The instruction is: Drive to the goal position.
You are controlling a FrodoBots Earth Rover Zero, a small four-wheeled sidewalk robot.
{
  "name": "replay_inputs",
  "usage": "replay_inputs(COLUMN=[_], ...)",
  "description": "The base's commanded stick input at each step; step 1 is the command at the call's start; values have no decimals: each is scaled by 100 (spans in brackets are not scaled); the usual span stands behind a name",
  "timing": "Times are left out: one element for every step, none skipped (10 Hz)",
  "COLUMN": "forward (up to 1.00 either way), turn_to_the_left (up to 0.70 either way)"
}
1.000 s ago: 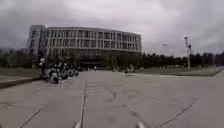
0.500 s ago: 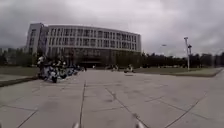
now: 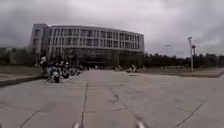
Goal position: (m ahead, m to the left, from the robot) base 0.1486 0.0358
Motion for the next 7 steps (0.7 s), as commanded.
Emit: replay_inputs(forward=[45, 45, 45, 45, 45, 45, 45], turn_to_the_left=[5, 0, 0, 0, 0, 0, 0])
